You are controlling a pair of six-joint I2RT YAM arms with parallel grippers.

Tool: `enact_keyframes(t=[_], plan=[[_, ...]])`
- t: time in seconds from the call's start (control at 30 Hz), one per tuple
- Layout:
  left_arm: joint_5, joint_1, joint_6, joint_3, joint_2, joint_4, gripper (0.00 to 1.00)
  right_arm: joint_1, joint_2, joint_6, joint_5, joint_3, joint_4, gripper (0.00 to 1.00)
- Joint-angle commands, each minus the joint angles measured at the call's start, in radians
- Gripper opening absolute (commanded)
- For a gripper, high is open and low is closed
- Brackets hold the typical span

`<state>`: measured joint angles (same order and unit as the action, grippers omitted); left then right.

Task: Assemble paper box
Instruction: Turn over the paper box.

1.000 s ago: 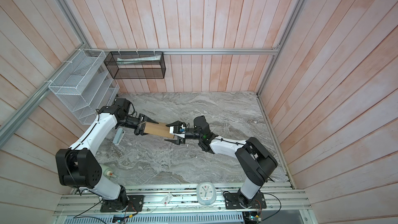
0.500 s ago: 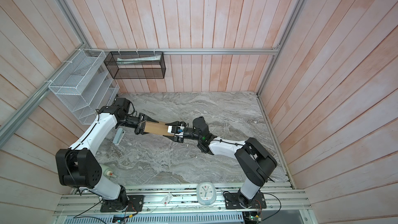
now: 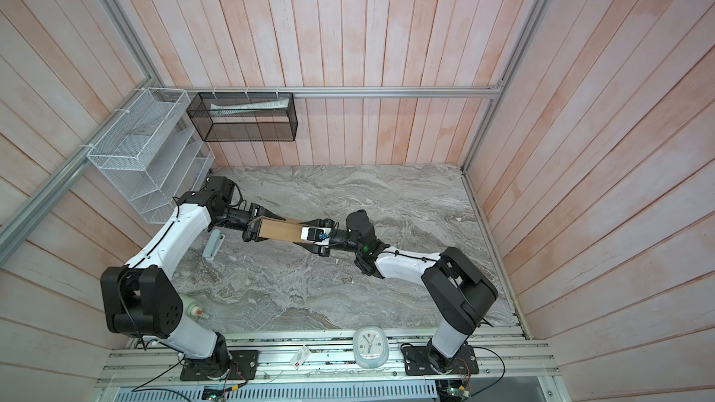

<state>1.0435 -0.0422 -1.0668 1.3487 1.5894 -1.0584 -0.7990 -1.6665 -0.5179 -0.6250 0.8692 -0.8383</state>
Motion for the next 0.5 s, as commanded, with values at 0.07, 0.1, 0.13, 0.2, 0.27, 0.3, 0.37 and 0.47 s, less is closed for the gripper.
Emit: enact_keyframes(t=[0.07, 0.1, 0.13, 0.2, 0.27, 0.3, 0.37, 0.47], plan=[[0.05, -0.018, 0.016, -0.01, -0.001, 0.052, 0.37, -0.025, -0.001, 0.003, 0.023, 0.0, 0.007, 0.43], [0.049, -0.015, 0.023, -0.01, 0.002, 0.046, 0.37, -0.025, 0.001, 0.001, 0.025, -0.001, 0.01, 0.43], [0.049, -0.012, 0.029, -0.011, 0.005, 0.048, 0.38, -0.027, 0.002, 0.001, 0.026, -0.001, 0.011, 0.43], [0.049, -0.006, 0.037, -0.013, 0.007, 0.046, 0.4, -0.028, 0.006, -0.002, 0.029, -0.005, 0.011, 0.42], [0.05, 0.004, 0.048, -0.011, 0.01, 0.049, 0.43, -0.027, 0.01, -0.007, 0.034, -0.009, 0.013, 0.42], [0.05, 0.01, 0.057, -0.009, 0.013, 0.047, 0.44, -0.027, 0.011, -0.008, 0.037, -0.01, 0.014, 0.41], [0.046, 0.023, 0.077, -0.004, 0.018, 0.036, 0.48, -0.027, 0.014, -0.013, 0.041, -0.013, 0.018, 0.41], [0.043, 0.04, 0.098, 0.0, 0.021, 0.028, 0.51, -0.026, 0.019, -0.014, 0.048, -0.017, 0.018, 0.4]])
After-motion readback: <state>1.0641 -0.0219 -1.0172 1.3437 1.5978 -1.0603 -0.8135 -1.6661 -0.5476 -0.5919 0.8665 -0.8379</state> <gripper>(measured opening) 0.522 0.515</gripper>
